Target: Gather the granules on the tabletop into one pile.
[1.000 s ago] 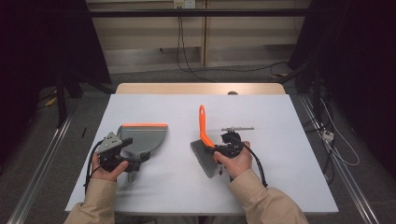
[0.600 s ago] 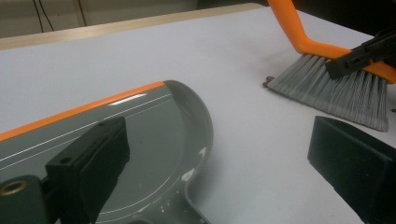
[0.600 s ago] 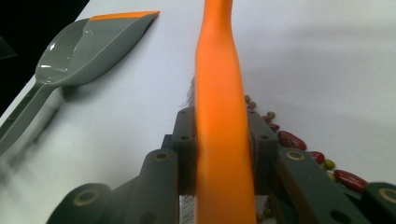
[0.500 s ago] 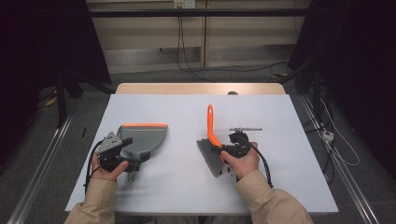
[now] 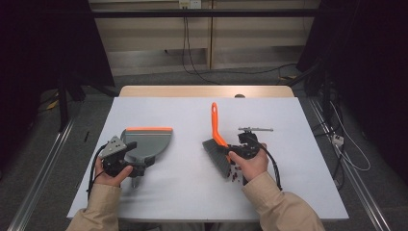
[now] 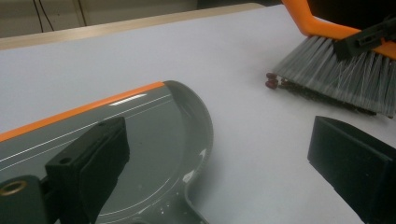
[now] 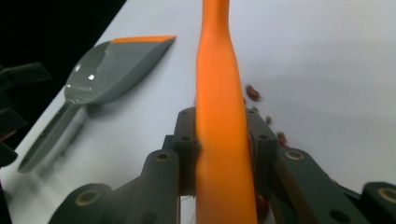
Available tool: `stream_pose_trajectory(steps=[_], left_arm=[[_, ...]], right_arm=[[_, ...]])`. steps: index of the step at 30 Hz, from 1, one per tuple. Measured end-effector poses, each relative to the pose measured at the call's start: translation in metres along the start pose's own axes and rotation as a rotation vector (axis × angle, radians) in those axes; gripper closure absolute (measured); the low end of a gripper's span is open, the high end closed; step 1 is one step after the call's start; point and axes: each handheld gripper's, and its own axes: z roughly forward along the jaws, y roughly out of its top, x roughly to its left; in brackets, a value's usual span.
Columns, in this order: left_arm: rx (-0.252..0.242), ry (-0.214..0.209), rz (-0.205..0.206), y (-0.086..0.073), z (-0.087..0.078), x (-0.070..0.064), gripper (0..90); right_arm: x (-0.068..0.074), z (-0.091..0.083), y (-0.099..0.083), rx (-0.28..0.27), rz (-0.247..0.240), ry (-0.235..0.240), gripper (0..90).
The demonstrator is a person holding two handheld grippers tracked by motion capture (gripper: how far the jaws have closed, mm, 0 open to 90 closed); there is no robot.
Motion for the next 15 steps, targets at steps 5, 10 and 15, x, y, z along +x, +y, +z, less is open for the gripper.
stream_pose_trajectory(steps=[5,10,15], left_arm=[[0.0,-0.001,-0.001,0.0,0.0,0.001,5.2],[0.0,-0.002,-0.004,0.0,0.0,0.002,5.2],[-0.005,0.001,-0.012,0.0,-0.001,0.003,5.2]], right_arm=[[0.013,0.016,0.011,-0.001,-0.016,0.01,71.1],[0.023,0.041,0.02,0.007,-0.035,-0.005,71.0],[0.022,0.059,0.026,0.016,-0.006,-0.034,71.0]])
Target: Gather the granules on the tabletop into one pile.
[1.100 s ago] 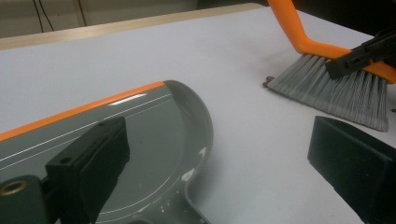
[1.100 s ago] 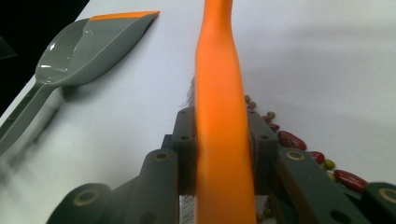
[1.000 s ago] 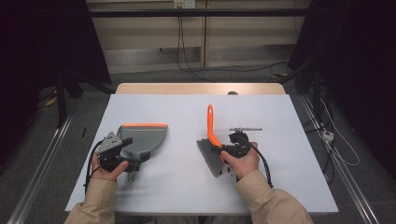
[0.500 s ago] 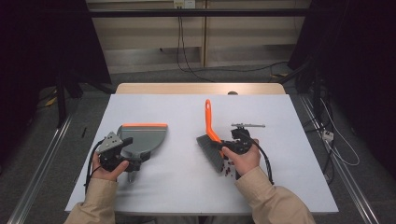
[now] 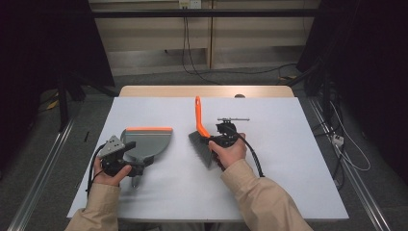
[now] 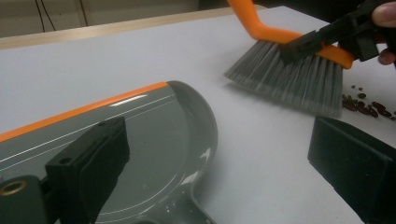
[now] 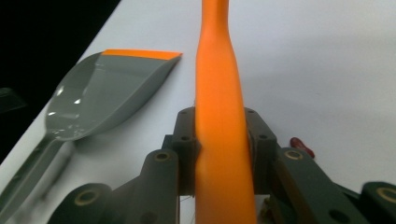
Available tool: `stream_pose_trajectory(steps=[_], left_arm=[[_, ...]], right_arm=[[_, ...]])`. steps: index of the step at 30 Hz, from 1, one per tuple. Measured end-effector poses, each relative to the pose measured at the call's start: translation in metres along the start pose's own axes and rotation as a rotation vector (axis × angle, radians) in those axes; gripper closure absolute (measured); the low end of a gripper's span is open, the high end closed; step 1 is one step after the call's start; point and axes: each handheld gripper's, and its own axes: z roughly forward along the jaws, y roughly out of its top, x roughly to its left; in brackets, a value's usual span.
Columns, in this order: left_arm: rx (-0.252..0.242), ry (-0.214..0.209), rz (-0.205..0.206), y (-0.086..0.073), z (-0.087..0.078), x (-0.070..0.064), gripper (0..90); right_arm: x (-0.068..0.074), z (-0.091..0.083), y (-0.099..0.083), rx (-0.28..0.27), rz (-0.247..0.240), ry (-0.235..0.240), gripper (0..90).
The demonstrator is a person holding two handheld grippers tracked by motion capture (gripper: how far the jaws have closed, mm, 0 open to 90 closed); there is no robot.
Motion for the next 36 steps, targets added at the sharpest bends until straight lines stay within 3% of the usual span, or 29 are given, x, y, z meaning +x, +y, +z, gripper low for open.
stream_pose_trajectory(steps=[3,5,10,18,24,27,32,36], left_arm=[[-0.004,0.001,0.001,0.0,-0.001,0.0,5.2],[-0.002,0.002,0.002,0.0,-0.001,0.0,5.2],[0.001,0.002,0.008,0.0,0.0,-0.001,5.2],[0.001,0.004,0.01,0.001,0.0,-0.002,5.3],[0.003,0.002,0.012,0.001,0.001,-0.003,5.3],[0.001,0.001,0.017,0.001,0.001,-0.003,5.4],[0.003,0.002,0.014,0.001,0.002,-0.003,5.3],[0.004,0.001,0.01,0.001,0.002,-0.002,5.4]], right_arm=[[-0.007,0.004,0.0,0.019,0.022,-0.039,71.0],[-0.013,0.001,0.0,0.024,0.057,-0.035,70.8],[-0.018,-0.01,-0.006,0.023,0.045,-0.063,70.8],[-0.033,-0.029,-0.014,0.012,0.09,-0.071,70.8],[-0.037,-0.039,-0.017,0.004,0.087,-0.085,70.8],[-0.038,-0.039,-0.018,-0.005,0.086,-0.068,70.9],[-0.031,-0.039,-0.014,-0.026,0.116,0.026,71.1],[-0.021,-0.042,-0.005,-0.06,0.068,0.073,71.1]])
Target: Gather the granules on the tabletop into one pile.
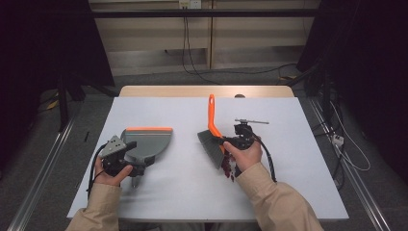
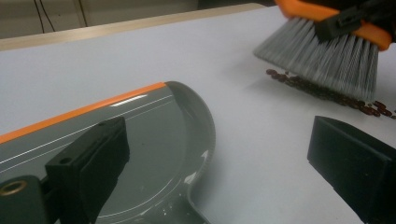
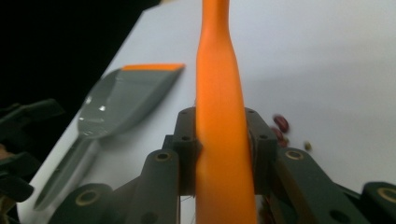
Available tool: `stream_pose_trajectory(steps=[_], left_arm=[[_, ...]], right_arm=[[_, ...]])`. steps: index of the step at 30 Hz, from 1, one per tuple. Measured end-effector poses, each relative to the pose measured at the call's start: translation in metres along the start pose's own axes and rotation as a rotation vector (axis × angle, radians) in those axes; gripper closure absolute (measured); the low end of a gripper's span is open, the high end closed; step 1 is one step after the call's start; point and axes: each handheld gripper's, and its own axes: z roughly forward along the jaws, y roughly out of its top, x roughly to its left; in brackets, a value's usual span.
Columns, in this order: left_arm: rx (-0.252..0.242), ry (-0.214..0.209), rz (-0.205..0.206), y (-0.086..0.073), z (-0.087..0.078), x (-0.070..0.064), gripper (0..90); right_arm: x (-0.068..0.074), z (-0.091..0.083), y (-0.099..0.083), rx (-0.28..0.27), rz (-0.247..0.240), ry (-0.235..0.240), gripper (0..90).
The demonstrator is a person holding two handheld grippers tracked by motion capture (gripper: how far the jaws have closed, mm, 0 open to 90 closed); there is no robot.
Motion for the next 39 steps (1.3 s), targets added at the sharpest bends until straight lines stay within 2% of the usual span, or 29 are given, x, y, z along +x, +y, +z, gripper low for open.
stream_pose_trajectory(steps=[2,3,6,9,11,15,17,18,20,23,25,26,28,32,36,39], left_arm=[[-0.001,0.002,-0.002,0.0,0.0,0.0,5.3],[-0.002,0.003,-0.003,0.0,0.0,0.001,5.3],[-0.003,0.003,-0.004,0.0,-0.001,0.001,5.4],[-0.004,0.003,-0.003,0.0,-0.001,0.002,5.3],[-0.003,0.003,-0.007,0.0,-0.001,0.002,5.3],[-0.002,0.002,-0.006,0.0,-0.001,0.002,5.3],[-0.001,0.003,-0.006,0.0,-0.001,0.003,5.3],[0.0,0.005,-0.007,0.0,-0.001,0.003,5.3],[0.001,0.004,-0.011,-0.001,-0.001,0.003,5.3],[0.001,0.004,-0.016,-0.001,0.0,0.004,5.4],[0.002,0.004,-0.017,-0.001,0.0,0.004,5.3],[0.002,0.005,-0.016,-0.001,0.0,0.005,5.3],[0.003,0.006,-0.018,-0.001,0.0,0.005,5.3],[0.001,0.007,-0.013,-0.001,-0.001,0.004,5.3],[0.0,0.01,-0.014,-0.002,-0.001,0.004,5.4],[0.001,0.011,-0.014,-0.002,-0.001,0.005,5.3]], right_arm=[[0.002,-0.001,0.008,-0.031,-0.067,0.033,71.1],[0.003,-0.003,0.013,-0.052,-0.095,0.026,71.1],[0.001,-0.005,0.028,-0.065,-0.18,-0.003,71.1],[-0.003,-0.003,0.039,-0.077,-0.341,-0.041,71.1],[-0.008,0.0,0.045,-0.06,-0.411,-0.049,71.1],[-0.017,0.01,0.051,-0.03,-0.645,-0.072,71.1],[-0.021,0.015,0.053,-0.014,-0.747,-0.065,71.1],[-0.024,0.017,0.053,-0.009,-0.771,-0.058,71.1],[-0.029,0.022,0.053,0.003,-0.853,-0.04,71.2],[-0.036,0.028,0.054,0.031,-0.937,-0.047,71.1],[-0.039,0.031,0.053,0.046,-0.971,-0.027,71.1],[-0.04,0.032,0.052,0.056,-1.01,-0.017,71.1],[-0.04,0.035,0.047,0.098,-1.043,-0.004,71.2],[-0.035,0.034,0.041,0.155,-1.129,0.042,71.2],[-0.03,0.028,0.034,0.191,-1.163,0.059,71.0],[-0.03,0.023,0.028,0.202,-1.169,0.079,70.8]])
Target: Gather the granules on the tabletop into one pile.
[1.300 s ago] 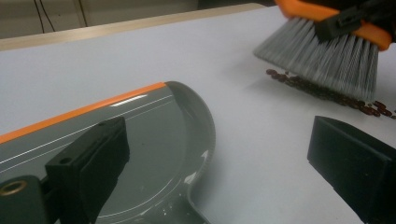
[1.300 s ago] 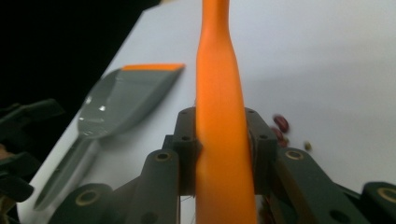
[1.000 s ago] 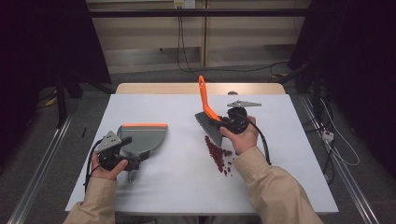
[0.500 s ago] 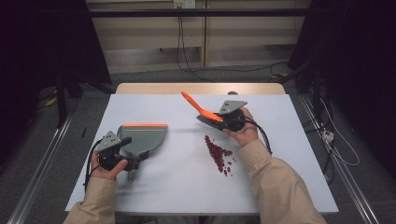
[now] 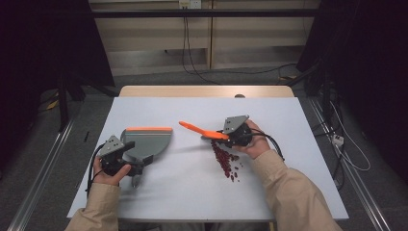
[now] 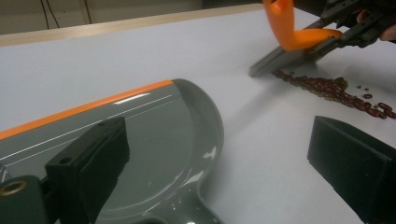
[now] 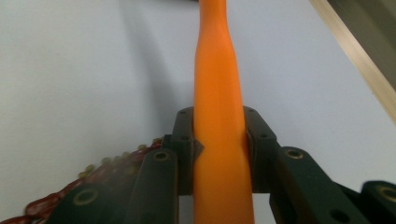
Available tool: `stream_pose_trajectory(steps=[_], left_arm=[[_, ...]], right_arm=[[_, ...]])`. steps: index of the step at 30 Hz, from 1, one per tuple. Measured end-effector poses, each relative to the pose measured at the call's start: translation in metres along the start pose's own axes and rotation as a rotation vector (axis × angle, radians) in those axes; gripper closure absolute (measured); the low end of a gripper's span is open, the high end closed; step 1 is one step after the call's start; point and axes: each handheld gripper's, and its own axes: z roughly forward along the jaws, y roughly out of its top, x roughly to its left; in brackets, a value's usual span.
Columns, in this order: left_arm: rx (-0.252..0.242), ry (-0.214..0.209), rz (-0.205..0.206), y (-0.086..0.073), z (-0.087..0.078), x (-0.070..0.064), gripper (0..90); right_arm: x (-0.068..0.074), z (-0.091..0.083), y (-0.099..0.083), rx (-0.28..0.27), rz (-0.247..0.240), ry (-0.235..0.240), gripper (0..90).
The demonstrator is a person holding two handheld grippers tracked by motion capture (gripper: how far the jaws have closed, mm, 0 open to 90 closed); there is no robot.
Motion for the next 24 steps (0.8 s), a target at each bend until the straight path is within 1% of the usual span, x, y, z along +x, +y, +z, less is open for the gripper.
stream_pose_trajectory(steps=[1,9,13,16,18,24], left_arm=[[-0.001,0.0,-0.001,0.0,0.0,0.0,5.3],[-0.001,0.002,0.0,0.0,0.0,-0.002,5.3],[0.001,0.002,0.002,0.0,0.0,-0.002,5.4],[0.002,0.001,0.002,0.0,0.001,-0.002,5.3],[0.003,0.0,0.003,0.0,0.001,-0.002,5.3],[0.0,0.001,0.004,0.0,0.001,-0.003,5.3]], right_arm=[[0.002,-0.002,-0.001,-0.003,0.004,0.007,70.8],[0.015,-0.012,-0.001,0.007,-0.029,0.05,70.7],[0.02,-0.015,-0.001,-0.004,-0.021,0.065,70.8],[0.023,-0.016,-0.001,-0.006,-0.025,0.073,70.7],[0.025,-0.018,-0.001,-0.01,-0.017,0.076,70.8],[0.03,-0.02,0.001,-0.015,-0.021,0.094,70.9]])
